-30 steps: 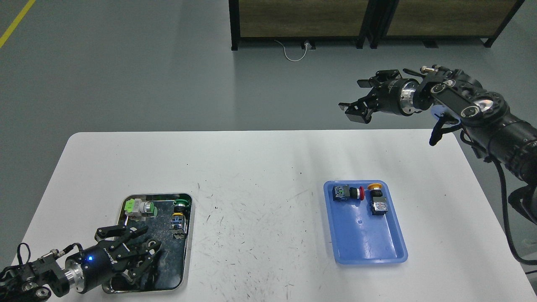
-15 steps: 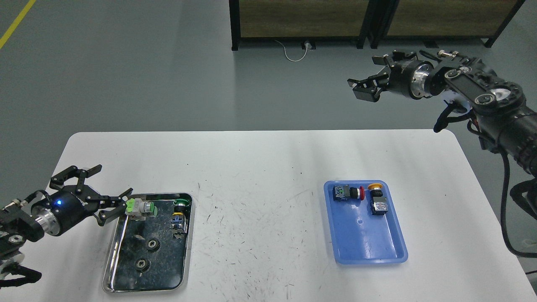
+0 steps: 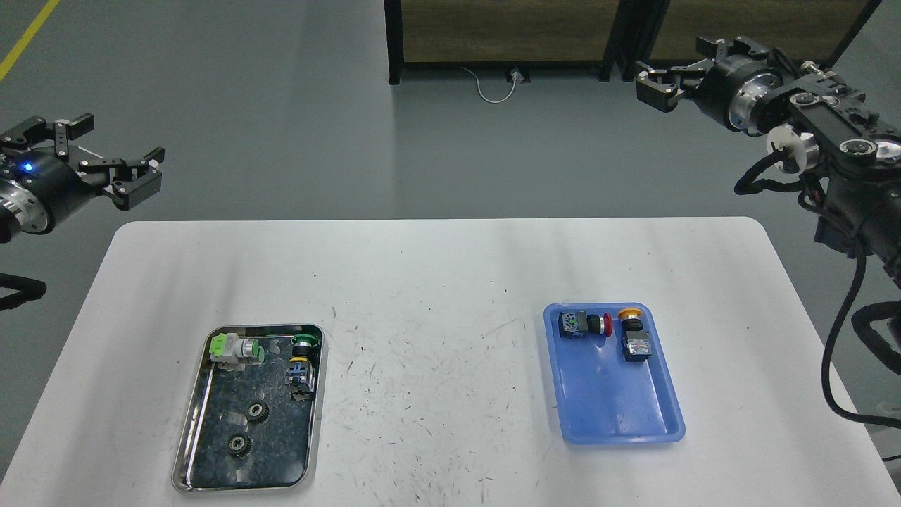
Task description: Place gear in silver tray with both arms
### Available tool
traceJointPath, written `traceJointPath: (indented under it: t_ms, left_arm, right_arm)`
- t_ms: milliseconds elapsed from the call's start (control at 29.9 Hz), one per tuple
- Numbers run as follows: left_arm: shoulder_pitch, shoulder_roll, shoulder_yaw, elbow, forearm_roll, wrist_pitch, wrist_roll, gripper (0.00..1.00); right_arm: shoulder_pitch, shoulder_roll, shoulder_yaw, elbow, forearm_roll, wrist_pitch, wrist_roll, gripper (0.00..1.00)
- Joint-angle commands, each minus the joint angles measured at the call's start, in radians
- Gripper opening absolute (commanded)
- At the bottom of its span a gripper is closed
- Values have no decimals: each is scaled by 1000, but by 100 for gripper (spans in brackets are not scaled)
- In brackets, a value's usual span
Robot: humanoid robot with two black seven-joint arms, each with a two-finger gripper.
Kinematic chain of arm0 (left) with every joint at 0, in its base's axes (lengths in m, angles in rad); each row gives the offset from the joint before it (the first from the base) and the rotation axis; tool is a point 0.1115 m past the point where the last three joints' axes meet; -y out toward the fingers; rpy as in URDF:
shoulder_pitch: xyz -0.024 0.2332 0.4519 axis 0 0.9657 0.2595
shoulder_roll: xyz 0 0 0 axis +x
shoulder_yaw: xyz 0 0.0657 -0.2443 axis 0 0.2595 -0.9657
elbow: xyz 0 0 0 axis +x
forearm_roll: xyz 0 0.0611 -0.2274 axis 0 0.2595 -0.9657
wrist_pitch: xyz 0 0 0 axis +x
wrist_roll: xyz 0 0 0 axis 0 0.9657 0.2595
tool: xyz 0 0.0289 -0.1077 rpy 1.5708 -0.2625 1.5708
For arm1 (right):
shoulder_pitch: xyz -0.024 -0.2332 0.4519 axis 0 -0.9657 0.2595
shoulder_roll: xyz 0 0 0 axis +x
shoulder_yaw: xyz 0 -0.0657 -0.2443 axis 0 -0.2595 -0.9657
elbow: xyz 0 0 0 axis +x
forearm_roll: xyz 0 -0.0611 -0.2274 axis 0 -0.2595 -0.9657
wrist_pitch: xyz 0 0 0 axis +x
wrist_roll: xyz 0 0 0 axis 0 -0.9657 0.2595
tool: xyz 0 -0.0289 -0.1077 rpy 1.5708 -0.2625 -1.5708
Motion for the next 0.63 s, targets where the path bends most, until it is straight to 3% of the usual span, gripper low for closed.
traceJointPath:
  t_ms: [0,200,434,601]
  left_arm:
    - [-59,-77,-9,92,-21,7,28,98]
    - [-151,-162,-12,193,-109,1,31,98]
    - [-200,-208,-24,198,-112,-1,33,98]
    - [-191,-222,-24,198,-111,45,16,98]
  right_arm:
    - [5,1,39,-34,11,-45,8,99]
    - [2,7,109,-44,11,-92,8,99]
    - [21,3,112,-41,9,-121,7,99]
    - [22,4,112,-37,9,-124,18,99]
